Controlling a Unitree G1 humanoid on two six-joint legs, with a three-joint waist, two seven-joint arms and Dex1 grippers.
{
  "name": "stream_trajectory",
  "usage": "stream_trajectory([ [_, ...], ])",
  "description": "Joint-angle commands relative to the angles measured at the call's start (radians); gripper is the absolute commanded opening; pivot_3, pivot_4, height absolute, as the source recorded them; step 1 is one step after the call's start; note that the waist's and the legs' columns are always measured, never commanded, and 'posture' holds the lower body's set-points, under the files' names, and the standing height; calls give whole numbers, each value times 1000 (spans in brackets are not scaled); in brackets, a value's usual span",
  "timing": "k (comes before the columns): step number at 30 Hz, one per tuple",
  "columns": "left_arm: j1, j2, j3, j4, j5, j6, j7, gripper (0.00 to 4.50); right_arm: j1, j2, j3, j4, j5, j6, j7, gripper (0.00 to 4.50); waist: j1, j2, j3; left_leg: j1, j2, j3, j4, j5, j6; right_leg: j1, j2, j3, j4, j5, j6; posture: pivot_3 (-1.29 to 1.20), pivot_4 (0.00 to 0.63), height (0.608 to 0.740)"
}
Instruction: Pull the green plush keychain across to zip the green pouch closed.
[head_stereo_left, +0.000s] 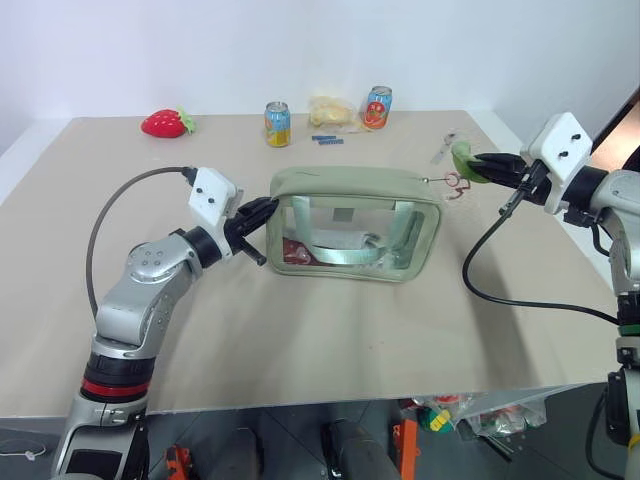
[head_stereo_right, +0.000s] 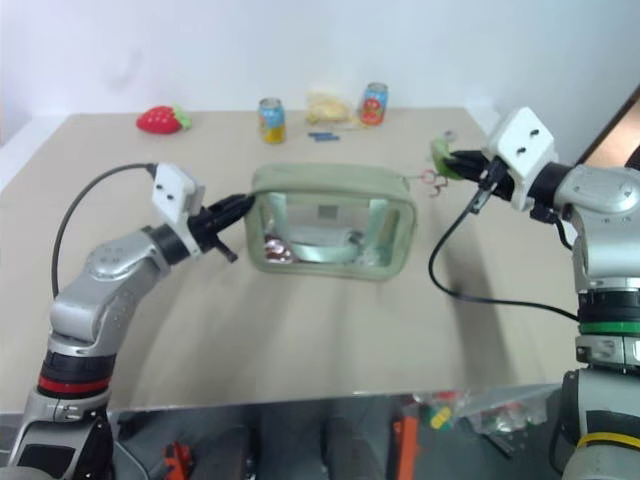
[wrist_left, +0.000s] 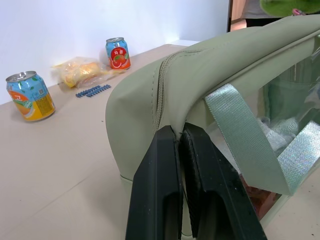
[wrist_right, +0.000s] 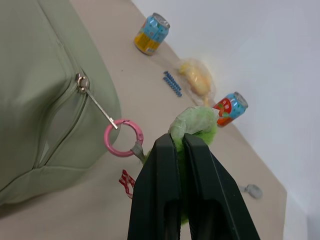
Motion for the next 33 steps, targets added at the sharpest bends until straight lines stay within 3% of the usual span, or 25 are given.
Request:
stream_trajectory([
  [1, 7, 9, 22, -9, 14, -19, 11, 0, 35, -49, -57, -31, -3, 30, -25, 50, 0, 0, 0, 0, 0, 0, 0, 0, 0, 0, 0, 0, 0, 0, 0, 0, 150, 740],
  [8, 2, 7, 17, -14, 17, -20, 11, 0, 199, 3, -32, -205, 4, 138, -75, 50, -1, 0, 0, 1, 0, 0, 0, 0, 0, 0, 0, 0, 0, 0, 1, 0, 150, 740],
  [15, 0, 11, 8, -20, 14, -16, -4, 0, 356, 146, 50, -385, -12, 234, -162, 50, -1, 0, 0, 1, 1, -1, 1, 1, 0, 1, 1, 0, 0, 1, 1, 0, 150, 740],
  [27, 8, 1, 26, -40, -51, 53, -19, 0, 349, 199, 41, -332, -39, 178, -217, 50, -2, 0, 0, 1, 1, 0, 1, 1, 0, 1, 1, 1, 0, 0, -1, 0, 150, 740],
  [29, 6, -4, 42, -42, -75, 72, -15, 717, 328, 208, 10, -322, 5, 200, -212, 0, -2, 0, 0, 1, 1, 0, 1, 1, 0, 1, 1, 1, 0, 0, -1, 0, 150, 740],
  [30, 3, -1, 50, -41, -87, 82, -20, 938, 316, 211, -9, -322, 28, 211, -211, 677, -2, 0, 0, 1, 1, 0, 1, 1, 0, 1, 1, 1, 0, 0, -1, 0, 150, 740],
  [33, -8, 5, 86, -40, -144, 128, -30, 1894, 293, 209, -48, -335, 78, 239, -202, 1561, -2, 0, 0, 1, 0, 0, 1, 1, 0, 1, 1, 1, 0, 0, -1, 0, 150, 740],
])
